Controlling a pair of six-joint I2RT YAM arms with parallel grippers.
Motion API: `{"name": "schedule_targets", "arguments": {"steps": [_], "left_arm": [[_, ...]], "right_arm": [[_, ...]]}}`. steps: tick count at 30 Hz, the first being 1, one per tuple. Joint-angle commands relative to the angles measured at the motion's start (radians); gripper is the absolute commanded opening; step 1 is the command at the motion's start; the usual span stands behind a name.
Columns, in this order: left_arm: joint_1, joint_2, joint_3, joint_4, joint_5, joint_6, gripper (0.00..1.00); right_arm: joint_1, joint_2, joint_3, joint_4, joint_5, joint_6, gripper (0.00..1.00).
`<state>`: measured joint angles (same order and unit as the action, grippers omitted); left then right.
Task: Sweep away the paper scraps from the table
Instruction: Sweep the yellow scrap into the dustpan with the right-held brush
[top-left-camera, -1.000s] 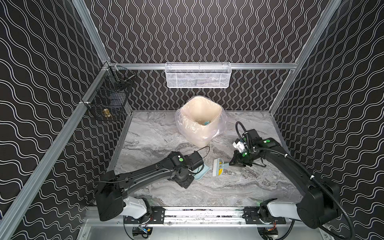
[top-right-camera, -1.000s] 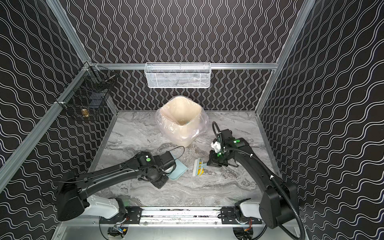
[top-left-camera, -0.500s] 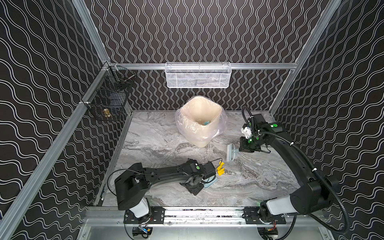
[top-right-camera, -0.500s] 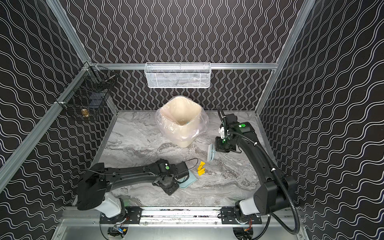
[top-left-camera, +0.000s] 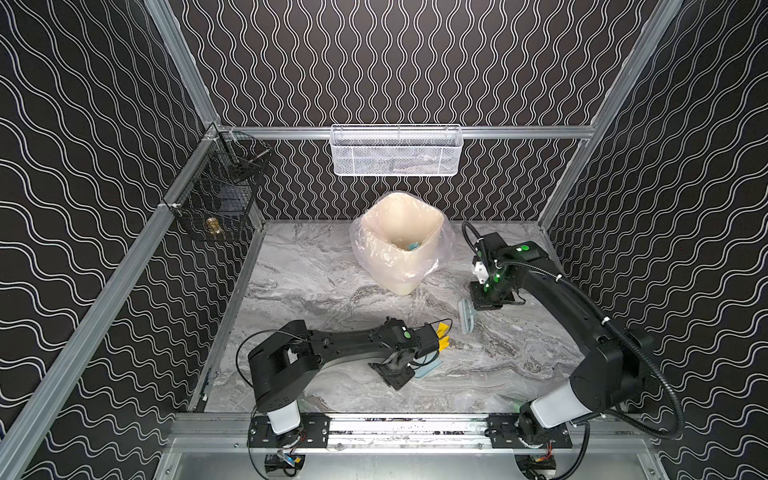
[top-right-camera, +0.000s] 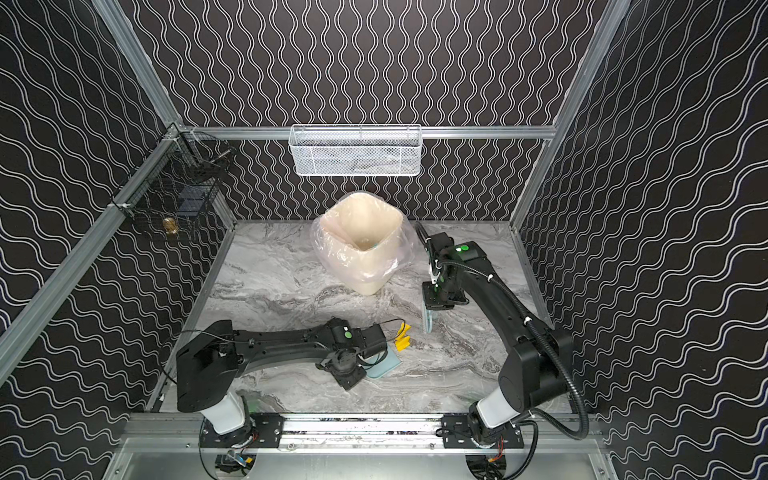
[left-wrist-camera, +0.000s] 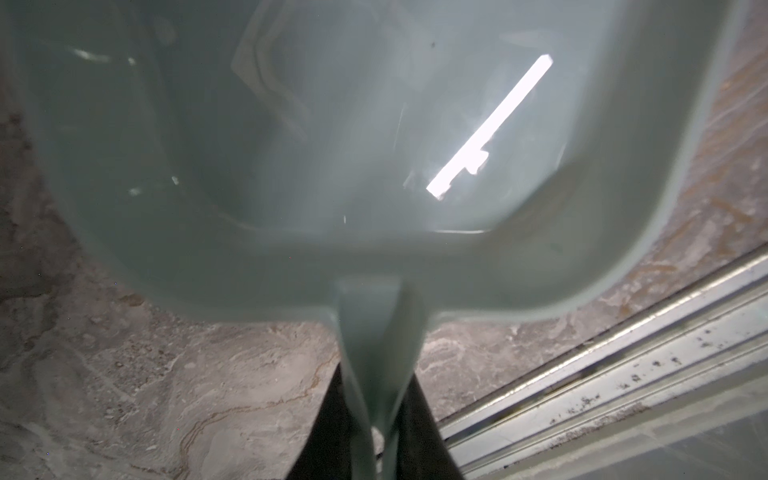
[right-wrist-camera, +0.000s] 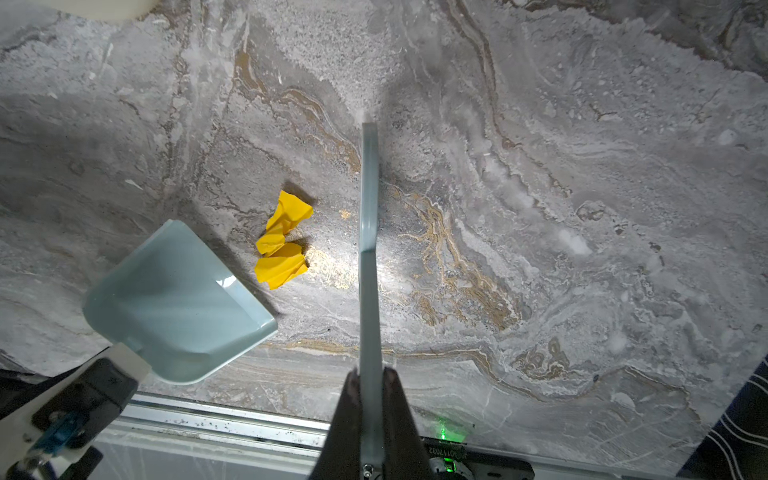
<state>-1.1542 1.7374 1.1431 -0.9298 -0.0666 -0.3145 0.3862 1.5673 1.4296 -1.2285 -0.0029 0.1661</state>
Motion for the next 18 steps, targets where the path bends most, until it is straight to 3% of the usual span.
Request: {"name": "schedule_targets", "arguments": {"steps": [1,8,18], "left_arm": [[-0.001,0.014,0.01,-0.001,0.015,0.01,0.0],[-0.001,0.037,0.02,0.002,-0.007,-0.003,0.0],[0.001,0.057,0.017,0.029,-0.027,-0.011,0.0]], "right_arm": [[0.029,0.02,0.012,-0.029,0.008,-0.011,0.0],[0.117,0.051,0.023,-0.049,-0.053,-0.013,0.0],[0.226,0.007,0.0,-0.063,-0.249,-0.004,0.0]]}}
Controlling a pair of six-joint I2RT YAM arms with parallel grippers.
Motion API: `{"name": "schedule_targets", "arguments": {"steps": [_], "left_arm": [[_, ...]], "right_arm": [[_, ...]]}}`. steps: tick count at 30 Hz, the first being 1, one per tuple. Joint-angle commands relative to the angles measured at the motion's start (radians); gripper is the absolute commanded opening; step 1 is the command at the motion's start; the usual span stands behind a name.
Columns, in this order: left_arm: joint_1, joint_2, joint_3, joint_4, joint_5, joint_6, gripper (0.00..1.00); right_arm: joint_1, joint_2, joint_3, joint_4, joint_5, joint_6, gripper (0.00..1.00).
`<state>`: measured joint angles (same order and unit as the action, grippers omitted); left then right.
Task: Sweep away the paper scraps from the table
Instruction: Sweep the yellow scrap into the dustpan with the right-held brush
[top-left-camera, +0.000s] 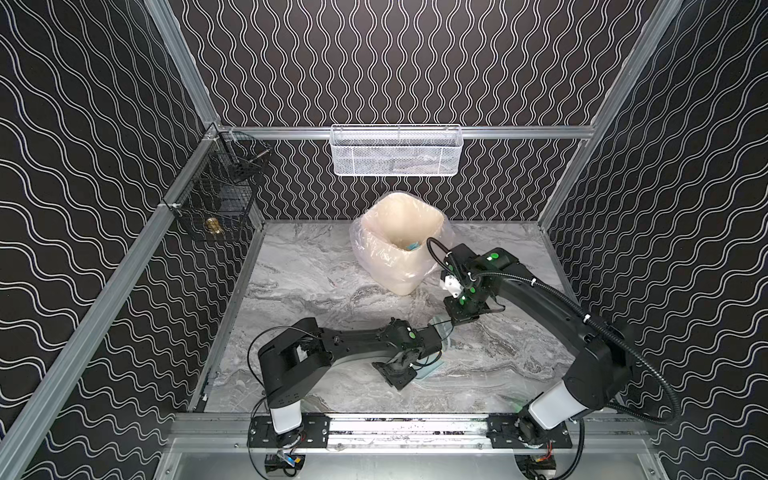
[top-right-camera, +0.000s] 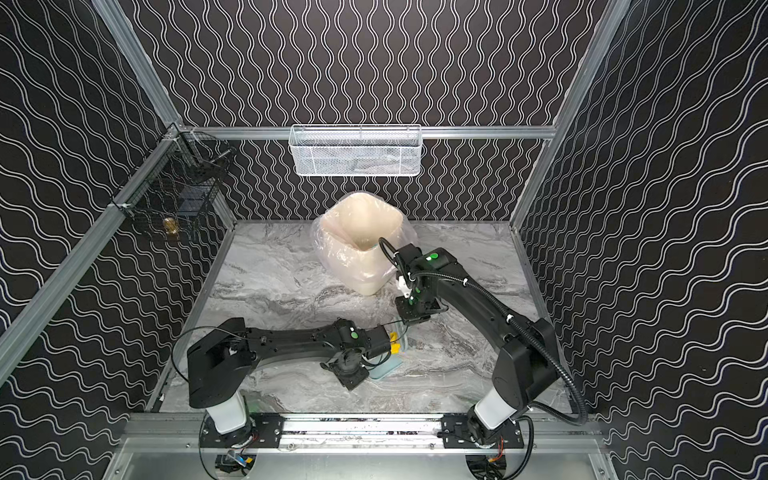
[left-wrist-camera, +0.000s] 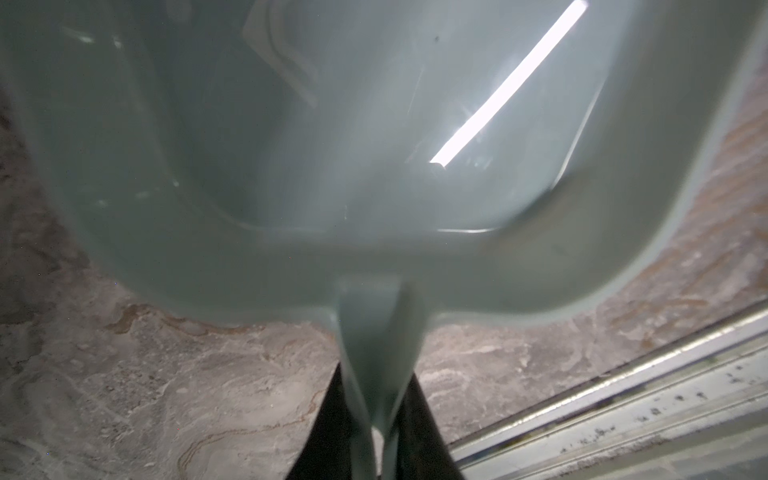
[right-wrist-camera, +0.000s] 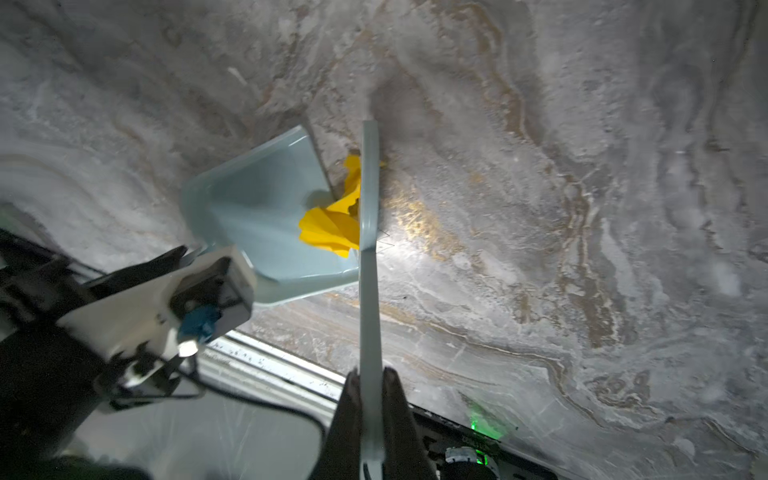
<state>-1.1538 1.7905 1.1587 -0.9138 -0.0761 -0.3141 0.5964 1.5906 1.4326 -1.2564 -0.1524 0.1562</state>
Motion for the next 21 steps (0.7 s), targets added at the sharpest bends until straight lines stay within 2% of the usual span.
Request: {"name": "schedule_targets", "arguments": {"steps": [1,6,9,12,16,21], "left_arm": [[0.0,0.004,0.002,0.016,-0.02,-0.013,0.0],[-0.001,0.004,-0.003,0.032,-0.028,-0.025,0.0],[-0.001,-0.002,-0.013,0.039,-0.028,-0.035,0.0],[-0.001,-0.01,-0.022,0.044,-0.023,-0.043,0.0],[-0.001,-0.017,-0.027,0.049,-0.023,-0.044,0.0],[-0.001,-0.002,-0.013,0.05,-0.021,-0.034,0.0]], "right_arm": [[0.023,-0.023,-0.004,-0.036,-0.119,0.01,0.0],[0.032,-0.047,-0.017,-0.049,-0.142,0.016,0.0],[0.021,-0.061,-0.016,-0.076,-0.086,0.018,0.0],[-0.027,-0.09,-0.008,-0.085,-0.052,0.019,0.0],[-0.098,-0.107,0.008,-0.083,-0.076,0.0,0.0],[-0.123,-0.096,0.009,-0.082,-0.057,0.002,0.0]]}}
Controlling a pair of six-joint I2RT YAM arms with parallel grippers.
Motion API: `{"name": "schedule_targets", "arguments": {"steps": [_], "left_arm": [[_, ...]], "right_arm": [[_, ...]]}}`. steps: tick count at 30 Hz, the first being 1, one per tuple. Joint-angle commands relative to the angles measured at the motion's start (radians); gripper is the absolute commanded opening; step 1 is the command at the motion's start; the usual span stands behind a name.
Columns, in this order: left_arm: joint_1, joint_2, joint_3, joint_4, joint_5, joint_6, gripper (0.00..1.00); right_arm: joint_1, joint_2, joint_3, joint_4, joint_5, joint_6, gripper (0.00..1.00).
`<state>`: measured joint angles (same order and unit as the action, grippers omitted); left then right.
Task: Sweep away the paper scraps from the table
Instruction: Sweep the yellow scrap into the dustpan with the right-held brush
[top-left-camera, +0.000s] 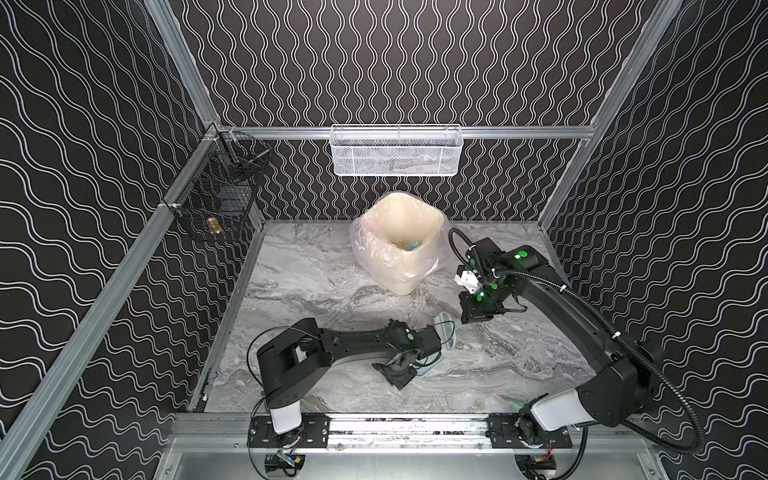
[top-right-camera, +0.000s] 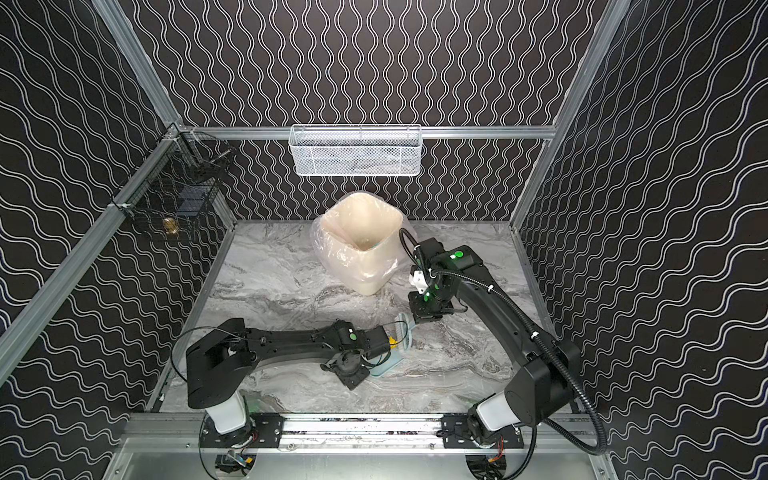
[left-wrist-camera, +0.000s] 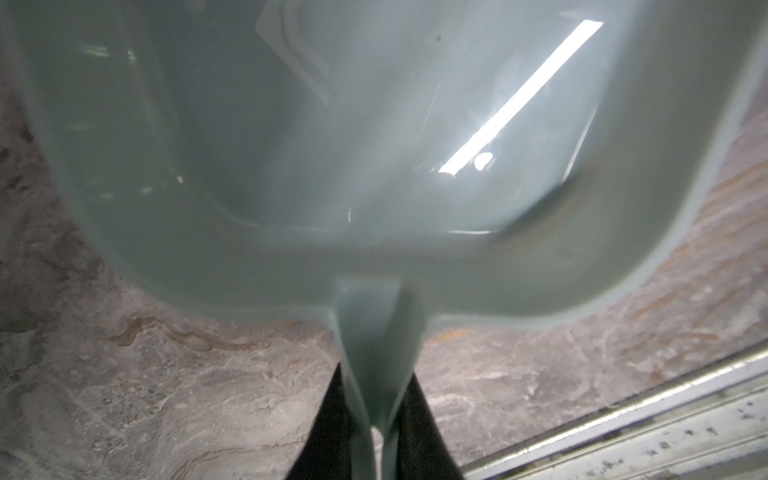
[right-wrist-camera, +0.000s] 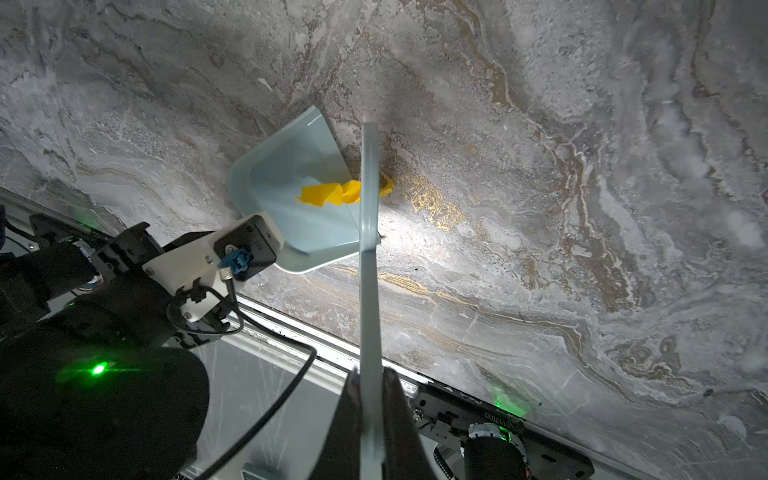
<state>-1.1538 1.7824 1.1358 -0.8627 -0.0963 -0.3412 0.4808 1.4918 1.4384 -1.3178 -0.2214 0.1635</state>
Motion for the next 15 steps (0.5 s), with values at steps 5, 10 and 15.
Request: {"name": "schedule_targets", "arguments": {"steps": [5,10,15], "left_arm": [[-0.003,0.01,0.012,-0.002,0.014,-0.009,0.0],[-0.003,-0.015,-0.012,-0.003,0.038,-0.02,0.0],[-0.003,-0.01,-0.022,-0.002,0.037,-0.016,0.0]], "right_arm": [[-0.013,0.04,-0.003,0.035,0.142,0.014,0.0],[-0.013,0.076,0.002,0.067,0.193,-0.007,0.0],[0.012,0.114,-0.007,0.091,0.127,-0.051,0.0]]}}
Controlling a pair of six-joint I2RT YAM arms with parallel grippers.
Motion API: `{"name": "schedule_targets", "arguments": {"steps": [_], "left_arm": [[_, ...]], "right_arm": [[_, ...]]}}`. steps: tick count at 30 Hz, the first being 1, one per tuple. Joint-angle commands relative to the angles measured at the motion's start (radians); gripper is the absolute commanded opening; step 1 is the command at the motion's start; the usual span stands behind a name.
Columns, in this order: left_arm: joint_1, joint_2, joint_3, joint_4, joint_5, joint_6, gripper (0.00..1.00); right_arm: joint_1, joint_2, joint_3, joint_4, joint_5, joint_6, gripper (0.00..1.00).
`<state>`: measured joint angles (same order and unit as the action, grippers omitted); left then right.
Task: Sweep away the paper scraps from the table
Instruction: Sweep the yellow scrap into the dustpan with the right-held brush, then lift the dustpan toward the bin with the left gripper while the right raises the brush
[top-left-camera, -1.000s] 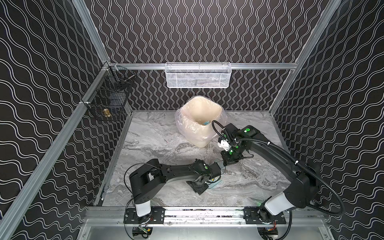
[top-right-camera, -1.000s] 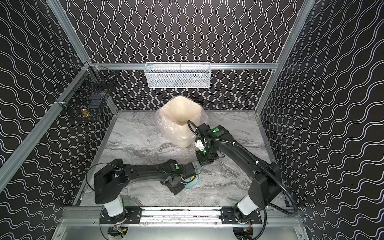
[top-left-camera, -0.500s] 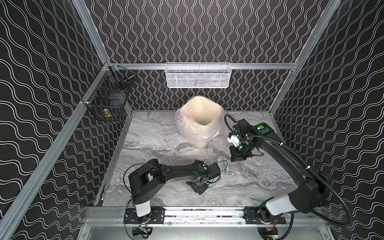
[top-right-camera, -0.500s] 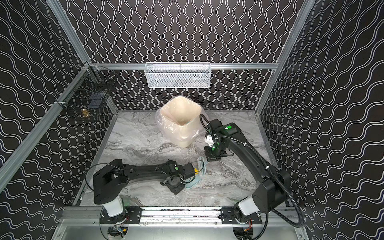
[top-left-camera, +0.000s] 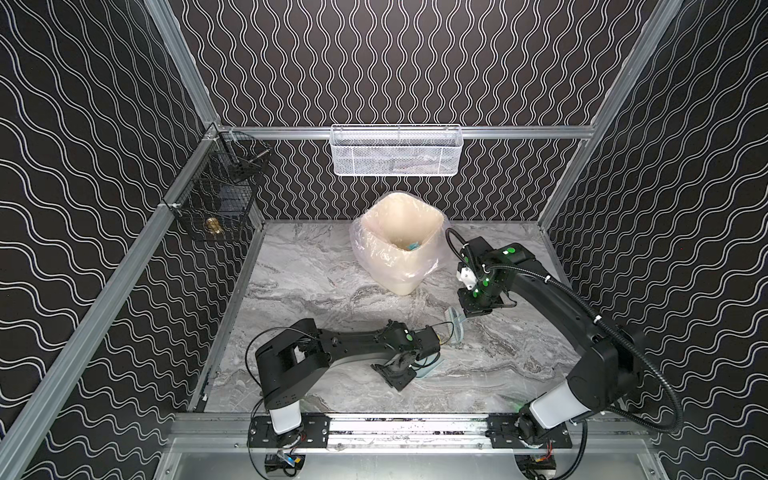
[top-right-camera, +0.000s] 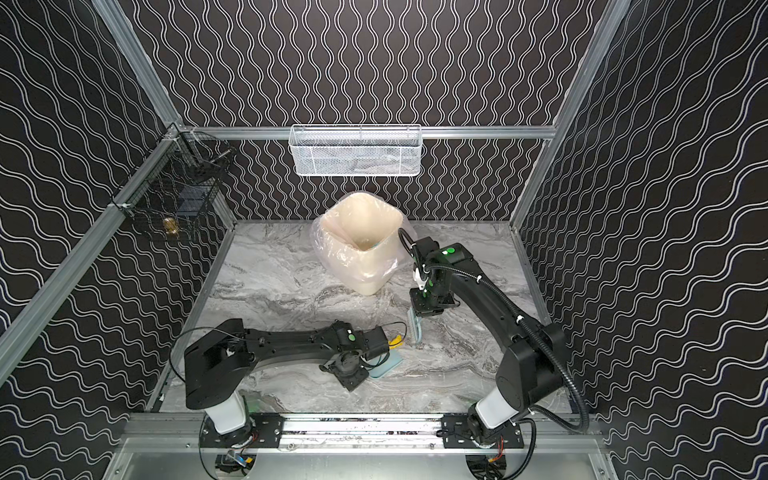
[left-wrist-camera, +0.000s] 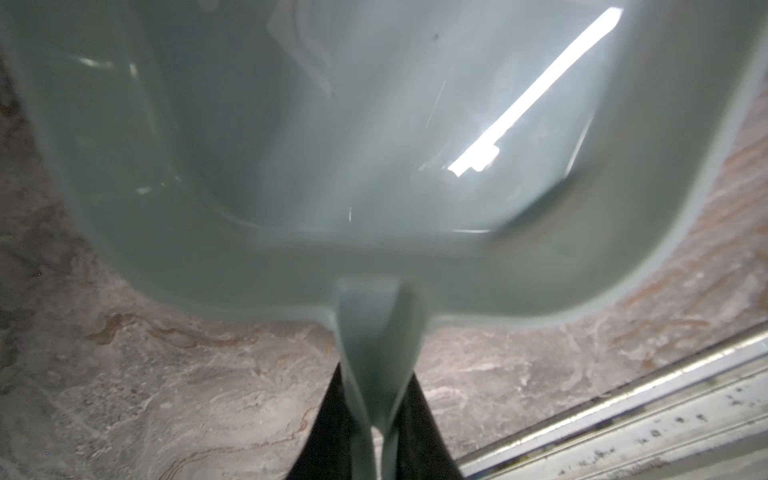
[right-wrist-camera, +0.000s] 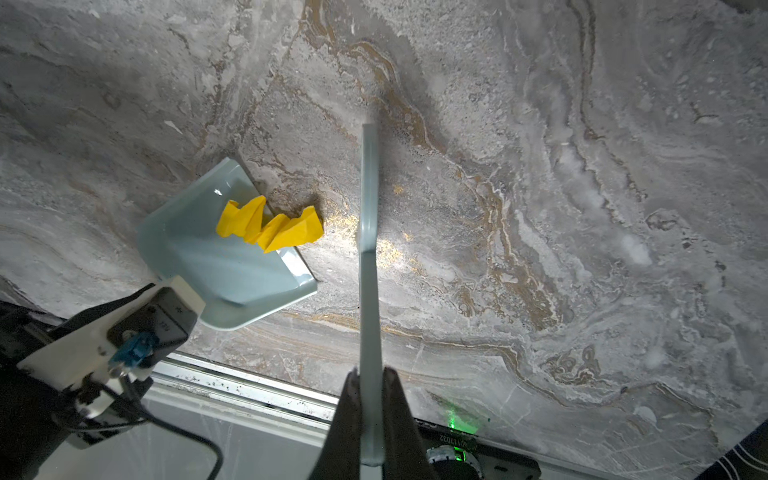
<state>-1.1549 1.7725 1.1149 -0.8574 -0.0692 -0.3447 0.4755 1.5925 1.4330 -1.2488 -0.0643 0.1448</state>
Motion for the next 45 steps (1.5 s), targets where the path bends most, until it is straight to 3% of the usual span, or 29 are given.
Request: {"name": "schedule_targets", "arguments": {"steps": [1,7,12,15,17,23,35,40,45], "left_arm": [[-0.002,0.003,0.003,-0.008,0.008,-0.013,0.0],[-0.002,0.022,0.019,-0.008,-0.002,-0.017,0.0],[-0.002,0.018,0.018,-0.008,-0.017,-0.021,0.0],[-0.002,0.012,0.013,-0.007,-0.03,-0.025,0.0],[-0.002,0.004,0.012,-0.007,-0.04,-0.03,0.0],[-0.002,-0.055,-0.009,-0.008,-0.079,-0.056,0.0],[0.012,-0.298,-0.047,-0.13,-0.109,-0.211,0.0],[0.089,-0.426,-0.006,-0.248,-0.107,-0.244,0.0],[0.236,-0.515,0.089,-0.38,-0.096,-0.174,0.0]], "right_arm": [[0.038,0.016,-0.001,0.023,-0.042,-0.03,0.0],[0.153,0.014,-0.005,0.022,-0.134,-0.013,0.0],[0.19,-0.019,0.0,-0.006,-0.189,0.007,0.0],[0.188,-0.033,-0.008,-0.035,-0.141,0.012,0.0],[0.171,-0.048,-0.011,-0.046,-0.084,0.025,0.0],[0.06,-0.089,0.01,-0.047,-0.071,0.021,0.0],[-0.143,-0.166,-0.025,0.02,-0.226,0.001,0.0],[-0.177,-0.193,-0.053,0.043,-0.276,0.008,0.0],[-0.201,-0.215,-0.072,0.068,-0.311,0.013,0.0]]}}
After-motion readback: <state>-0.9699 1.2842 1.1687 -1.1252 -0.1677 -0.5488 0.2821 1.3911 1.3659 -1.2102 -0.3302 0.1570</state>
